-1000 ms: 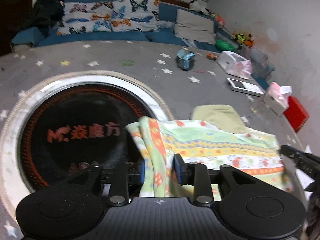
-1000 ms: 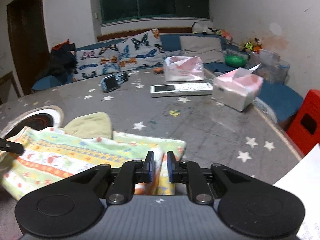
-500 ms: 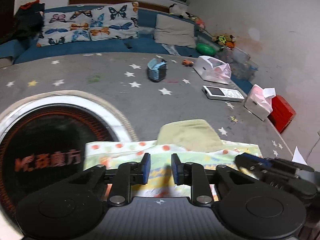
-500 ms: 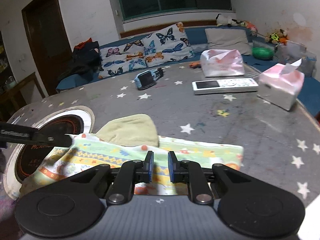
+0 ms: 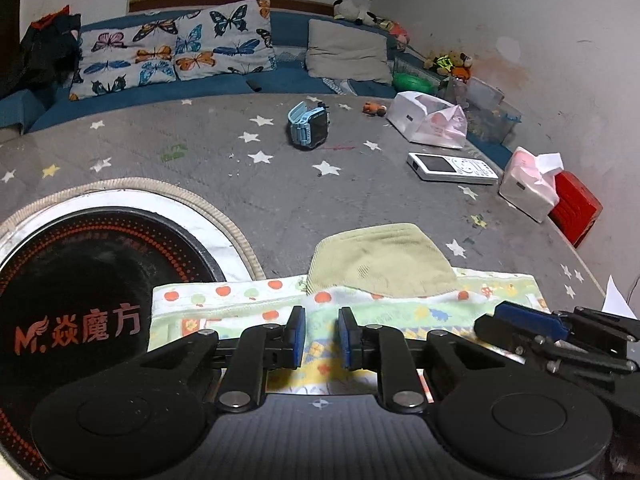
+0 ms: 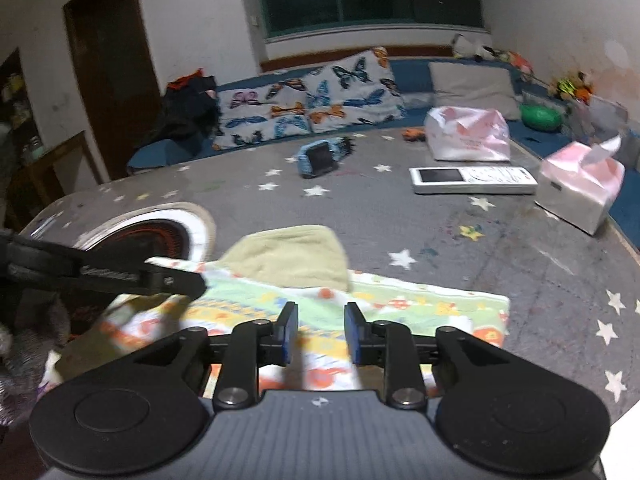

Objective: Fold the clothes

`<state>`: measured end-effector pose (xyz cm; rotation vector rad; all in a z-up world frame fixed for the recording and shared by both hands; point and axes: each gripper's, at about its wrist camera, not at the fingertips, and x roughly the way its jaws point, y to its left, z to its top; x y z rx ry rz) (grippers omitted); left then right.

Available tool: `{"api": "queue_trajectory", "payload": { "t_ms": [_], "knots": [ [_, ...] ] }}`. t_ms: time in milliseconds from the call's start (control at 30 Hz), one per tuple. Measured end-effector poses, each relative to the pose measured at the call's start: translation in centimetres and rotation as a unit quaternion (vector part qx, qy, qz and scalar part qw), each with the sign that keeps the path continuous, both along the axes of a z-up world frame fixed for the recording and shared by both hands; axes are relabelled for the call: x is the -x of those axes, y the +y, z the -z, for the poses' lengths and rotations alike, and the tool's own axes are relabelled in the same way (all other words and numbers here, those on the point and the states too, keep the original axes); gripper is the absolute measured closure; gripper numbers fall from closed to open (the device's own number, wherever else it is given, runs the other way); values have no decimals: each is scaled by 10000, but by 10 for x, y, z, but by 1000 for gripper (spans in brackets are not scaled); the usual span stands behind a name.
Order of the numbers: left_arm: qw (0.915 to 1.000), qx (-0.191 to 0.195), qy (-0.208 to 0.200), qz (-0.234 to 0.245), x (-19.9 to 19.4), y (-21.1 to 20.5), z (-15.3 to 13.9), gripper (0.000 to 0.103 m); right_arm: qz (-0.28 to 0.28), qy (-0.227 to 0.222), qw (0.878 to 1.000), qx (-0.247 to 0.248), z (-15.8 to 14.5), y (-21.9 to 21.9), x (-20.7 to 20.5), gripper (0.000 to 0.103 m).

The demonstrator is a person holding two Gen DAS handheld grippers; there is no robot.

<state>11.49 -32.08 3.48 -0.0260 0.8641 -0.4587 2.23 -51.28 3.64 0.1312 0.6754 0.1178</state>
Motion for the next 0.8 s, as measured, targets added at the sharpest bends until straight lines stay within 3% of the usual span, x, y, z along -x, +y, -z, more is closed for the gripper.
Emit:
{"api": "queue_trajectory", "payload": {
  "t_ms": [300,800],
  "knots": [
    [9994,2,-252,217,39,6,-12,83,-258,74,9996,-28,1,23,22,73],
    [9985,-100,-441,303,96,26,0,83,-566,-175,9956,725,0,56,80,70]
  ]
}}
